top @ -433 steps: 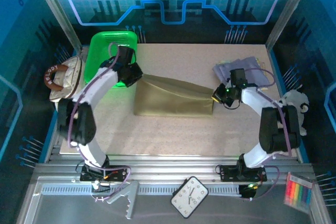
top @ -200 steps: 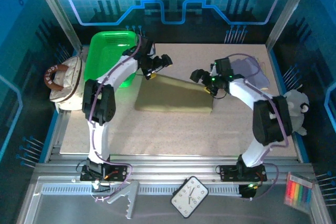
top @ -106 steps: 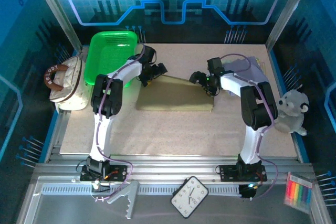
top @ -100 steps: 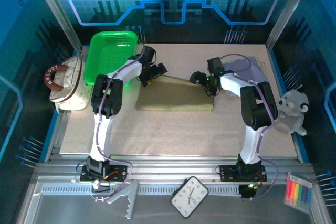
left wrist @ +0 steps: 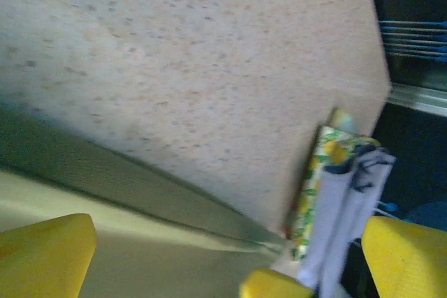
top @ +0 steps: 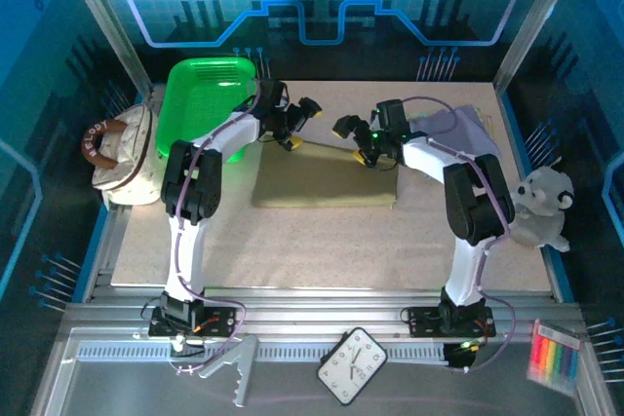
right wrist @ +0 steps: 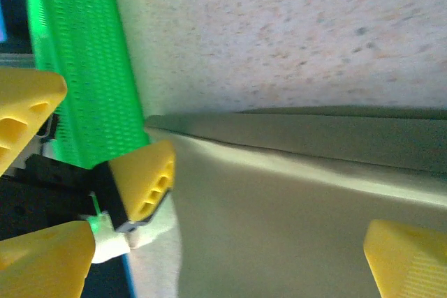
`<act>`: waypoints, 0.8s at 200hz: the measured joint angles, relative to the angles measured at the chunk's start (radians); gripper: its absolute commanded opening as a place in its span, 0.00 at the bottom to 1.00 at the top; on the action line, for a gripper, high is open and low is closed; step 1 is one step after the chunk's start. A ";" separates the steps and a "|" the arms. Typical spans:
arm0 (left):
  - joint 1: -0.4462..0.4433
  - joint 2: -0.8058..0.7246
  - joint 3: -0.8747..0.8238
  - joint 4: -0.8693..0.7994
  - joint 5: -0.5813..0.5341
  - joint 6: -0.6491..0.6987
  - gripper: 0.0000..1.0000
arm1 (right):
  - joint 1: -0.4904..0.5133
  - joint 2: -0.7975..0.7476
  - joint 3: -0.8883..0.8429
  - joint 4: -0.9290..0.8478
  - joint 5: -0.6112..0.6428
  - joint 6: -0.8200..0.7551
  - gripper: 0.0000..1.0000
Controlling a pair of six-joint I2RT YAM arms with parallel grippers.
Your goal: Fold and stack the skirts
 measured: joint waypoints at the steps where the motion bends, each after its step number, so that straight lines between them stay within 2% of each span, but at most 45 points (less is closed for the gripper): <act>1: 0.000 0.000 -0.001 0.006 0.001 -0.005 0.99 | 0.001 0.002 0.000 0.003 -0.001 0.003 0.99; 38: 0.006 0.006 -0.056 0.080 -0.022 -0.074 0.99 | 0.002 0.080 -0.001 0.085 0.018 0.072 0.99; 86: 0.035 0.056 -0.079 0.071 -0.079 -0.045 0.99 | -0.038 0.081 -0.028 0.031 0.076 -0.008 0.99; 133: 0.030 0.042 -0.076 0.027 -0.056 0.032 0.99 | -0.057 -0.070 -0.090 -0.105 0.106 -0.135 1.00; 160: 0.002 -0.068 -0.122 -0.037 -0.052 0.082 0.99 | -0.048 -0.193 -0.093 -0.216 0.113 -0.169 1.00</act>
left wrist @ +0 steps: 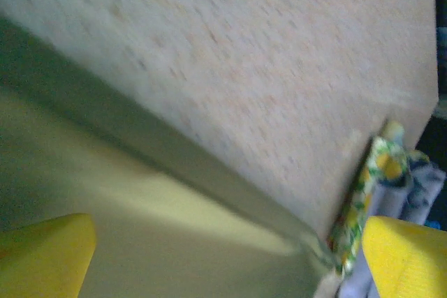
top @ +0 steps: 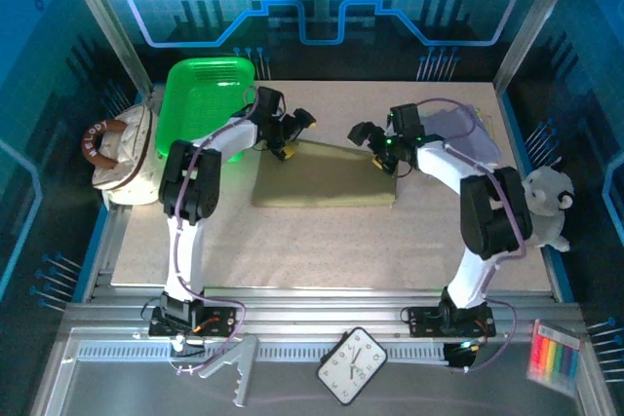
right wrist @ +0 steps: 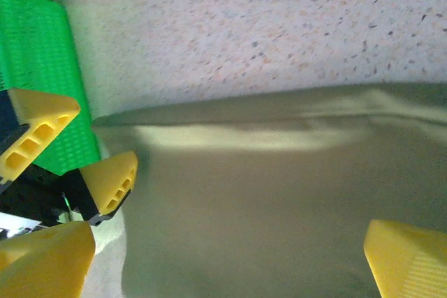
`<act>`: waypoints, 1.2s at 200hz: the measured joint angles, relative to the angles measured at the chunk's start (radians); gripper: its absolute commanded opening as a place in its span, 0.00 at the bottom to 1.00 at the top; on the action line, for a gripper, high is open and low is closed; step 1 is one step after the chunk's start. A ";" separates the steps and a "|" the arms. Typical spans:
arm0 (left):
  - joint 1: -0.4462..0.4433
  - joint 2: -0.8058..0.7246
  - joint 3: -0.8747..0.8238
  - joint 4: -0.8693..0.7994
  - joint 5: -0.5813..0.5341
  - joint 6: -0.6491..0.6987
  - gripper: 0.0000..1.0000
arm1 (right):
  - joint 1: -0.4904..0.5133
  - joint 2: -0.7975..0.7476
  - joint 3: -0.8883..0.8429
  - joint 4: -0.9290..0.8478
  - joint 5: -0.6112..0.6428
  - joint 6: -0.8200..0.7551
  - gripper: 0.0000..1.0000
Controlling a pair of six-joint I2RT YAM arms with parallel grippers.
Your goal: Fold and stack the skirts
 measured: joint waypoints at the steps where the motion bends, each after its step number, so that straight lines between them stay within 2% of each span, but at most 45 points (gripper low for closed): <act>1: -0.002 -0.010 -0.006 -0.002 0.000 0.000 0.99 | 0.001 -0.007 0.000 -0.006 0.000 -0.002 1.00; 30: -0.034 -0.270 -0.229 0.077 0.064 -0.047 0.99 | 0.032 -0.137 -0.081 -0.034 -0.015 0.025 1.00; 50: -0.045 -0.365 -0.377 0.202 0.125 -0.136 0.99 | 0.055 -0.163 -0.153 -0.002 -0.048 0.084 1.00; 86: -0.066 -0.324 -0.602 0.447 0.176 -0.358 0.99 | 0.109 -0.153 -0.288 0.148 -0.068 0.241 1.00; 122: -0.081 -0.233 -0.636 0.576 0.190 -0.484 0.99 | 0.145 -0.114 -0.301 0.261 -0.060 0.323 1.00; 197: -0.031 -0.304 -0.789 0.678 0.214 -0.477 0.99 | 0.092 -0.098 -0.381 0.221 -0.028 0.264 1.00; 217: -0.025 -0.338 -0.811 0.637 0.215 -0.437 0.99 | 0.084 -0.098 -0.377 0.201 -0.034 0.227 1.00; 240: -0.019 -0.405 -0.823 0.498 0.187 -0.352 0.99 | 0.077 -0.092 -0.367 0.175 -0.043 0.190 1.00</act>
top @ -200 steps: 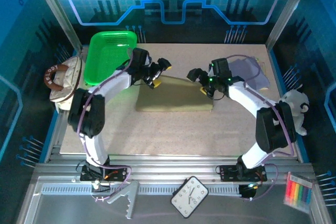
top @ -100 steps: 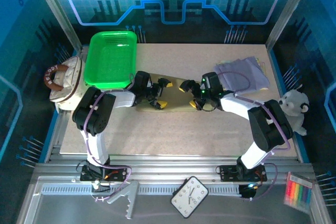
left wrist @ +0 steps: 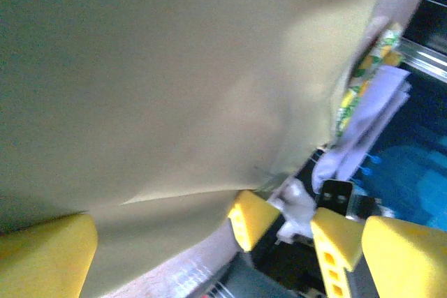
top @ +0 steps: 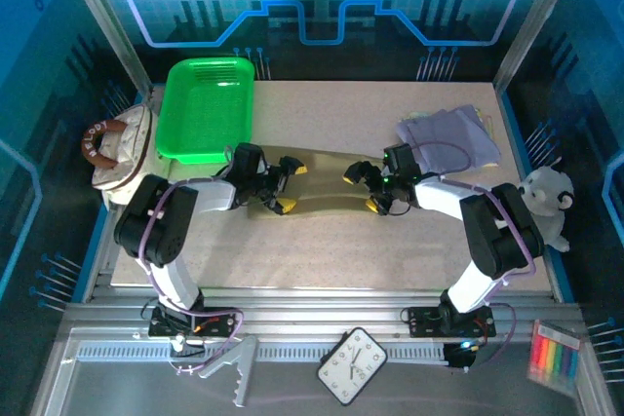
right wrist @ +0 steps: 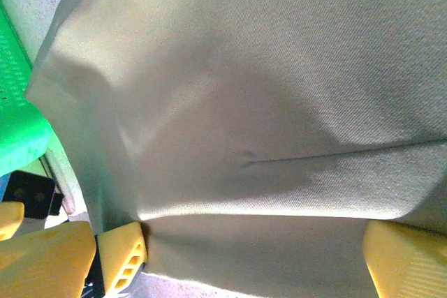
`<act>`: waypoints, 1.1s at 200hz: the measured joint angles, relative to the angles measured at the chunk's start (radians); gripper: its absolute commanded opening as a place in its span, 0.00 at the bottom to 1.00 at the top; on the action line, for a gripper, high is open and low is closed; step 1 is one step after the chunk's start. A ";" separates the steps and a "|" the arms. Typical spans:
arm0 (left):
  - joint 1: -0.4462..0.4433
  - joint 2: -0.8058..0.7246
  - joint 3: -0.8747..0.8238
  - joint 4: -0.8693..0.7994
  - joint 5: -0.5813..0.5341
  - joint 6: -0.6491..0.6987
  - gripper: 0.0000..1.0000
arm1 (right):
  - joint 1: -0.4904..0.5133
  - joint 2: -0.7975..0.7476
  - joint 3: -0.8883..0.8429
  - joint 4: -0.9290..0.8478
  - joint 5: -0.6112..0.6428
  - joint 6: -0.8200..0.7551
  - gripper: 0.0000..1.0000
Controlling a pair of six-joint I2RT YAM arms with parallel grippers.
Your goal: Fold and stack the skirts
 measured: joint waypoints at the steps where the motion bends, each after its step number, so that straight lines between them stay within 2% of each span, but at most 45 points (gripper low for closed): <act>1: 0.000 -0.002 0.000 -0.005 -0.002 0.003 0.99 | 0.000 0.000 0.000 -0.001 0.000 -0.001 1.00; 55: 0.018 -0.140 0.052 -0.431 -0.157 0.230 0.99 | -0.011 0.011 0.024 -0.041 -0.006 -0.038 1.00; 104: 0.018 -0.129 0.059 -0.553 -0.206 0.318 0.99 | -0.012 0.011 0.037 -0.069 -0.005 -0.070 1.00; 131: 0.005 -0.121 0.074 -0.587 -0.200 0.335 0.99 | -0.018 -0.046 0.031 -0.137 0.029 -0.120 1.00; 167: -0.024 -0.152 0.207 -0.698 -0.221 0.410 0.99 | -0.108 -0.181 -0.016 -0.219 0.072 -0.167 0.99; 198: -0.013 -0.168 0.312 -0.784 -0.298 0.500 0.99 | -0.208 -0.216 -0.093 -0.239 0.085 -0.187 0.90; 220: 0.023 -0.162 0.330 -0.837 -0.341 0.556 0.99 | -0.258 -0.216 -0.146 -0.237 0.045 -0.200 0.85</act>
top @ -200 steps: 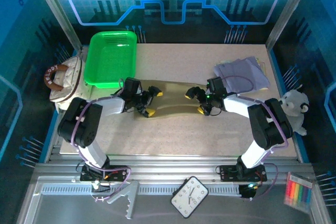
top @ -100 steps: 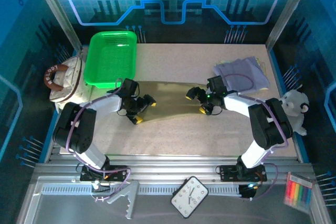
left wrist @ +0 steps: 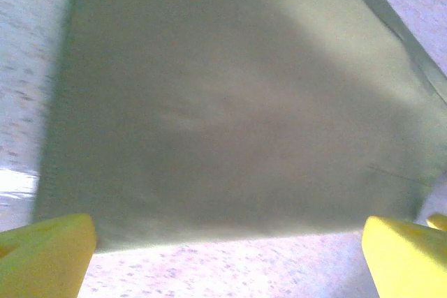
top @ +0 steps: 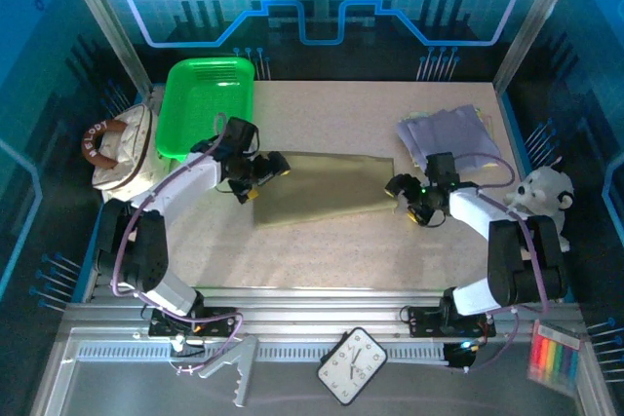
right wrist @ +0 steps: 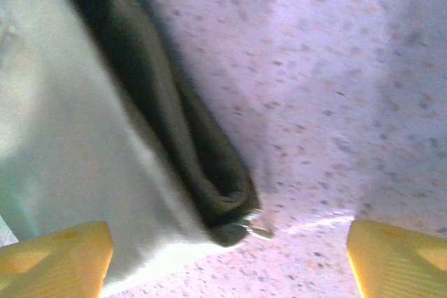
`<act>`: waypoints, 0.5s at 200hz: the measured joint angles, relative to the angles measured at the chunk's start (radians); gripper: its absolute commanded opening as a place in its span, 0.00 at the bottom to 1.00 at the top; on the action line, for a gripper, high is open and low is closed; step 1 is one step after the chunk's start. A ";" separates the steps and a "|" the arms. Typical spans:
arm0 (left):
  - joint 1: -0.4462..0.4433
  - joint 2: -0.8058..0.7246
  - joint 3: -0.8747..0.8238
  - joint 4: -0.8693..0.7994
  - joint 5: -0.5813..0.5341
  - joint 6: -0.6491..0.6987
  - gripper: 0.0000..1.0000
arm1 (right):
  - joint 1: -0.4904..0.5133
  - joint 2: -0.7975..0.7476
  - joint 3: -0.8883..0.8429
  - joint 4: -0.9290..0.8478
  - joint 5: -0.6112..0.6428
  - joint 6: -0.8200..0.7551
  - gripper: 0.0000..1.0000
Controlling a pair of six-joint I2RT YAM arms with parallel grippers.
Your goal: Fold and stack the skirts
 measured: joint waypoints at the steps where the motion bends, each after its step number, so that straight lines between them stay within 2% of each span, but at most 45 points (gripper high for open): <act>1: 0.002 0.001 0.000 -0.001 -0.001 0.002 0.99 | -0.001 0.000 -0.002 0.000 -0.002 -0.001 0.85; 57: 0.068 0.043 0.000 -0.050 -0.032 0.063 0.99 | -0.010 0.008 -0.073 0.140 -0.156 0.077 0.78; 100: 0.079 0.063 -0.002 -0.045 -0.026 0.066 0.99 | -0.011 0.034 -0.102 0.232 -0.184 0.159 0.71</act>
